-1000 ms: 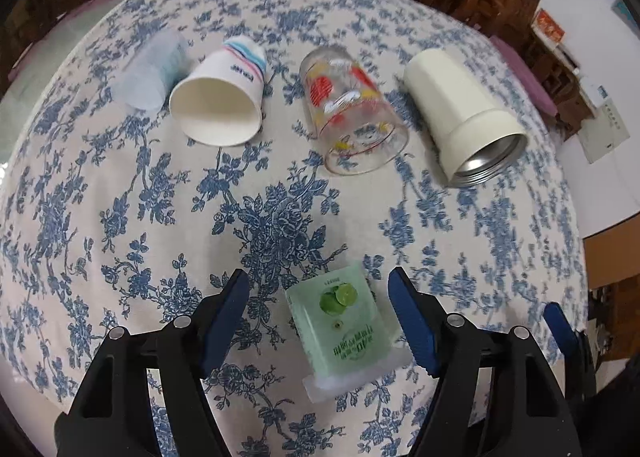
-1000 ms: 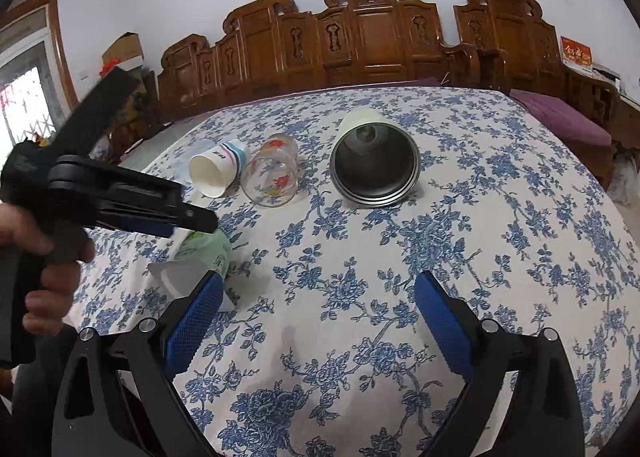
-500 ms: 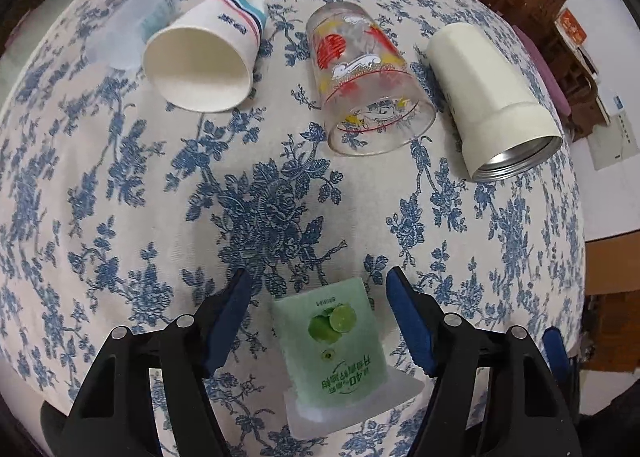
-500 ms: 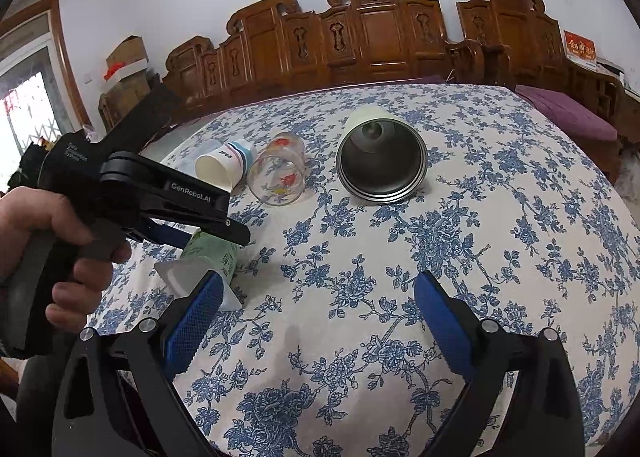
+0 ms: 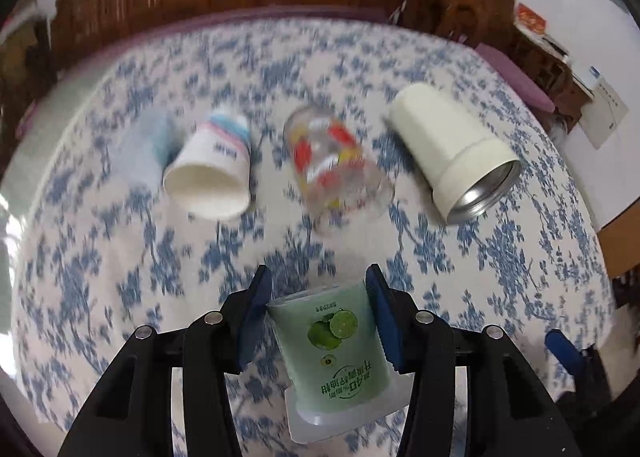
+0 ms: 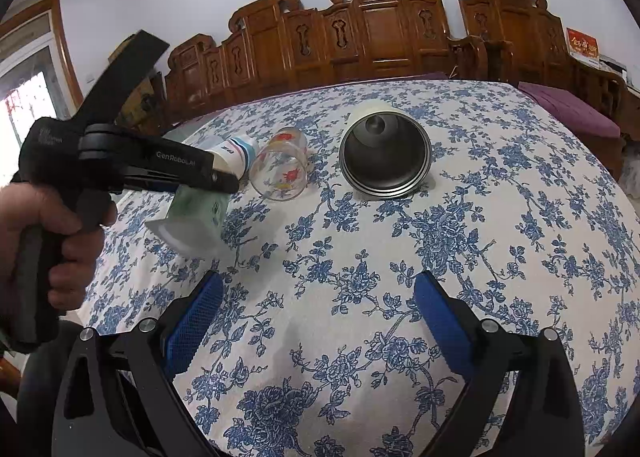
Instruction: Flip cup upside down
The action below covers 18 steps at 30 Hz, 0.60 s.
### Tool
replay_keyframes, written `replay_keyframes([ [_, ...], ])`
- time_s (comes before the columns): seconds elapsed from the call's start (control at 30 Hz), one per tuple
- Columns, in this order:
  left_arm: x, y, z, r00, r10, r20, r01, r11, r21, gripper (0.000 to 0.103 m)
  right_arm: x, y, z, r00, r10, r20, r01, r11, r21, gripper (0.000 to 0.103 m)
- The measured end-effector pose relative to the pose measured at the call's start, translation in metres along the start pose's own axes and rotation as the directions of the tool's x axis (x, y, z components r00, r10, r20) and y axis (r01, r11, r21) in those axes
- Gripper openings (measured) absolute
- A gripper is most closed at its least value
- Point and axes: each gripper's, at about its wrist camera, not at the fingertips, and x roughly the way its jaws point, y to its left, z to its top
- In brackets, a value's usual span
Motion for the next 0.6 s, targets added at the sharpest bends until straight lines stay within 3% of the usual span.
replay_keyframes([
  [0.23, 0.016, -0.003, -0.009, 0.989, 0.067, 0.131, -0.077, 0.994, 0.073, 0.046, 0.001, -0.002, -0.002, 1.000, -0.005, -0.003, 0.005, 1.000, 0.003, 0.097],
  [0.6, -0.006, -0.012, -0.038, 0.973, 0.093, 0.209, -0.129, 0.977, 0.168, 0.046, 0.003, -0.005, -0.002, 1.000, -0.011, -0.008, 0.011, 1.000, 0.008, 0.097],
])
